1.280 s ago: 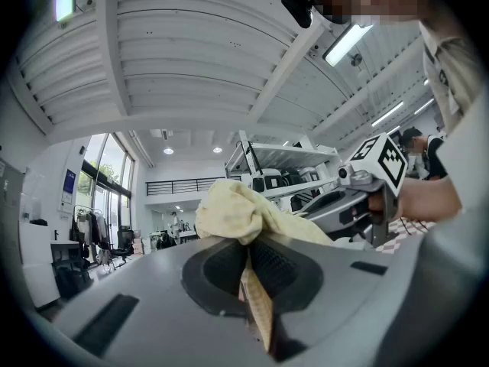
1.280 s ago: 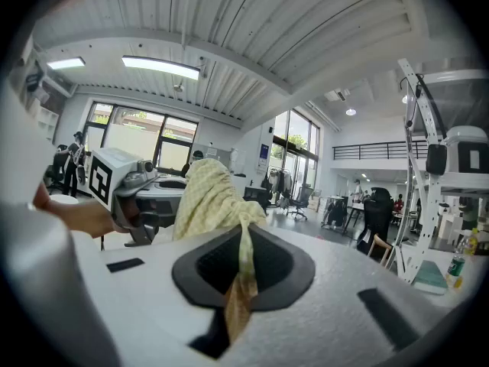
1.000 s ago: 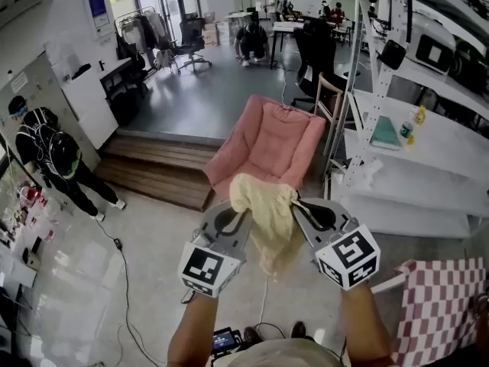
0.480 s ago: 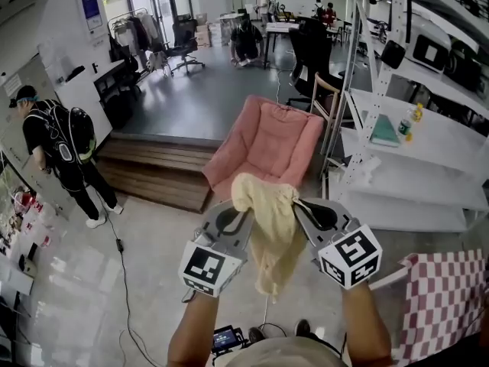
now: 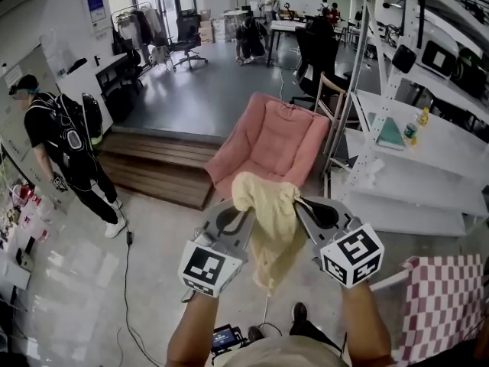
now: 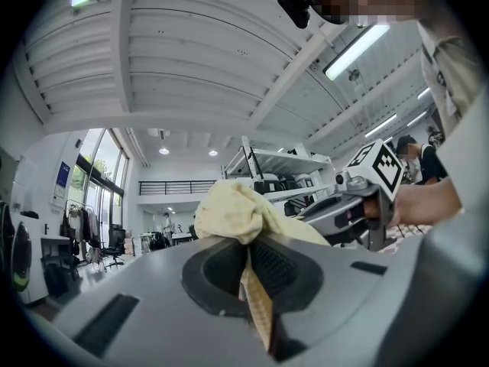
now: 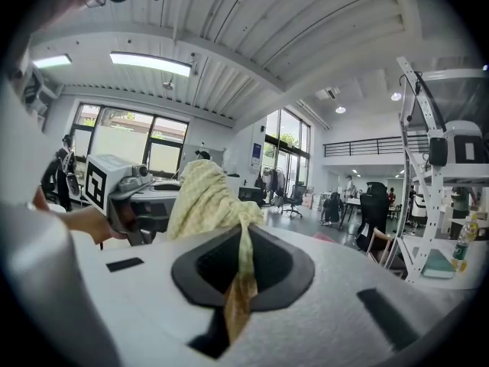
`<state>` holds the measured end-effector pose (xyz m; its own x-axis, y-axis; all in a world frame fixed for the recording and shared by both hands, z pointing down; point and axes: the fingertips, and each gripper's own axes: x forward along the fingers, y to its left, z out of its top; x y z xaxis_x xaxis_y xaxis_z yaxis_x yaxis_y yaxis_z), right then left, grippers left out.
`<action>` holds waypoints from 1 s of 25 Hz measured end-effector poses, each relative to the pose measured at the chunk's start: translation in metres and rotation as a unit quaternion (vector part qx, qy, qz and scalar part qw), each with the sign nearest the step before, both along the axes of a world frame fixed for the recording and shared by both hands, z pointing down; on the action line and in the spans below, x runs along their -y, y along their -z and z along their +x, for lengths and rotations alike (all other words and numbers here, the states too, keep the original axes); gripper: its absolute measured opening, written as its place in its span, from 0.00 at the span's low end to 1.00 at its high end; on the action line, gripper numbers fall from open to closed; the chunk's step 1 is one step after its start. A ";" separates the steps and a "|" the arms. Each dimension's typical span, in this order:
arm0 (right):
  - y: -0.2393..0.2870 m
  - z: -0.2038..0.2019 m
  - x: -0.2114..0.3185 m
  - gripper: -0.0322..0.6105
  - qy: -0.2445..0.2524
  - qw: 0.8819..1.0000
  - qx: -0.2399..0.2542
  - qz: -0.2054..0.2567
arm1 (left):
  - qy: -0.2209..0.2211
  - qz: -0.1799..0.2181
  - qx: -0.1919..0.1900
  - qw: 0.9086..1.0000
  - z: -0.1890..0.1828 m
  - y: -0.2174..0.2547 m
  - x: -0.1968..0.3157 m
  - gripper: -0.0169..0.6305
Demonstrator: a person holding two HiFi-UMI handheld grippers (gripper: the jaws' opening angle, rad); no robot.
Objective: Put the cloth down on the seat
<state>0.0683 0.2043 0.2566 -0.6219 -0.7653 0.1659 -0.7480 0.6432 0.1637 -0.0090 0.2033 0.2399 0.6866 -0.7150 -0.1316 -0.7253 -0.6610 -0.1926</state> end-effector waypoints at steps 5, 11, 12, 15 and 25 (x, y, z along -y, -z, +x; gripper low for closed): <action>-0.003 -0.003 0.016 0.05 0.015 1.000 0.001 0.000 | 0.017 -0.006 -0.002 1.000 -0.003 0.000 0.014 0.05; -0.001 0.007 0.051 0.05 0.040 0.999 0.017 0.003 | 0.037 -0.008 0.014 0.999 0.008 -0.001 0.044 0.05; 0.000 0.010 0.059 0.05 0.045 0.999 0.020 0.003 | 0.042 -0.012 0.015 0.999 0.011 0.000 0.050 0.05; 0.001 0.019 0.083 0.05 0.062 0.998 0.025 0.004 | 0.058 -0.017 0.018 0.998 0.020 0.000 0.074 0.05; 0.000 0.052 0.170 0.05 0.112 0.993 0.037 0.003 | 0.111 -0.032 0.020 0.993 0.053 -0.003 0.159 0.05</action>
